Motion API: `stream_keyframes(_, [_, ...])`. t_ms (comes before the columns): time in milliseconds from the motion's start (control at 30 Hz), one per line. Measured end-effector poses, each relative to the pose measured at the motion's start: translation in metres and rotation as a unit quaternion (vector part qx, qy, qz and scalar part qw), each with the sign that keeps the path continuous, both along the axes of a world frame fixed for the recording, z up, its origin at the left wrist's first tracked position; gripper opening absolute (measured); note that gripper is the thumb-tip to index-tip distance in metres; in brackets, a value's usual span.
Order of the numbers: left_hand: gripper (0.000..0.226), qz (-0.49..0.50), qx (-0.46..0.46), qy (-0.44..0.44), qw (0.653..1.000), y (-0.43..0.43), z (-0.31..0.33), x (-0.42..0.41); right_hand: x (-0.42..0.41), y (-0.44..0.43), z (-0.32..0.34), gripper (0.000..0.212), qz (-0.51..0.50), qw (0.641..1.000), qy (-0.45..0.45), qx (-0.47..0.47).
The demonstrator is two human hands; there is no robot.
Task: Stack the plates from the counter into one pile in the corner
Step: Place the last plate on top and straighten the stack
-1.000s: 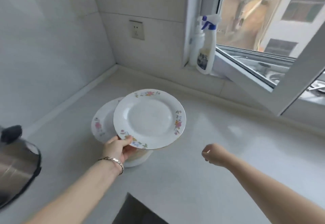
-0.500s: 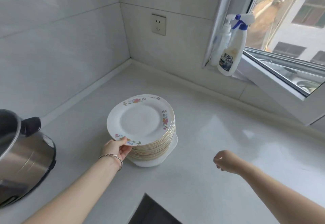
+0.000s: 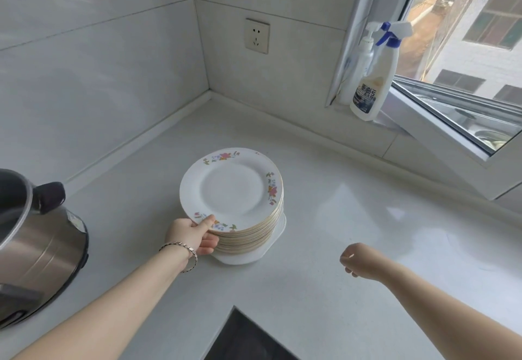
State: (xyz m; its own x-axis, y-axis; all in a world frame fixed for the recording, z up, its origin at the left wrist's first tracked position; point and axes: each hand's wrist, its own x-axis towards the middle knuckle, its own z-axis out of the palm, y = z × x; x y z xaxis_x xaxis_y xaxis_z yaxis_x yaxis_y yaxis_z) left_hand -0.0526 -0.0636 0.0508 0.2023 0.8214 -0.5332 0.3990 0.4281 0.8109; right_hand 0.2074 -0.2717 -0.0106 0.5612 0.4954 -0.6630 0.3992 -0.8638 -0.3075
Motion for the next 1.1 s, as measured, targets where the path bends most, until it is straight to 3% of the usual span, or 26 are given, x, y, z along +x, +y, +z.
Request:
stream_keyframes(200, [0.042, -0.062, 0.061, 0.111, 0.99, 0.001, 0.0, 0.005, -0.004, -0.003, 0.001, 0.039, 0.0, 1.0, 0.004, 0.002])
stream_keyframes(333, [0.053, -0.12, 0.153, 0.195, 0.961, -0.014, 0.005, 0.006, -0.006, -0.006, 0.001, 0.039, -0.002, 1.0, 0.009, 0.0])
stream_keyframes(433, [0.052, -0.181, 0.196, 0.195, 0.944, -0.036, 0.006, 0.015, -0.005, -0.011, 0.0, 0.038, -0.009, 1.0, 0.012, 0.005])
stream_keyframes(567, [0.04, -0.323, 0.118, 0.126, 0.931, -0.066, -0.003, 0.053, 0.001, -0.03, -0.003, 0.038, -0.031, 0.999, 0.011, 0.013])
stream_keyframes(667, [0.025, -0.437, 0.03, 0.153, 0.886, -0.09, -0.014, 0.091, 0.01, -0.061, -0.002, 0.037, -0.06, 0.998, -0.004, 0.013])
stream_keyframes(767, [0.024, -0.515, 0.035, 0.194, 0.834, -0.123, -0.021, 0.133, 0.026, -0.106, 0.0, 0.036, -0.107, 0.994, 0.0, 0.01])
stream_keyframes(1100, [0.021, -0.631, 0.032, 0.183, 0.753, -0.312, -0.045, 0.295, 0.099, -0.339, -0.001, 0.033, -0.285, 0.958, -0.023, 0.001])
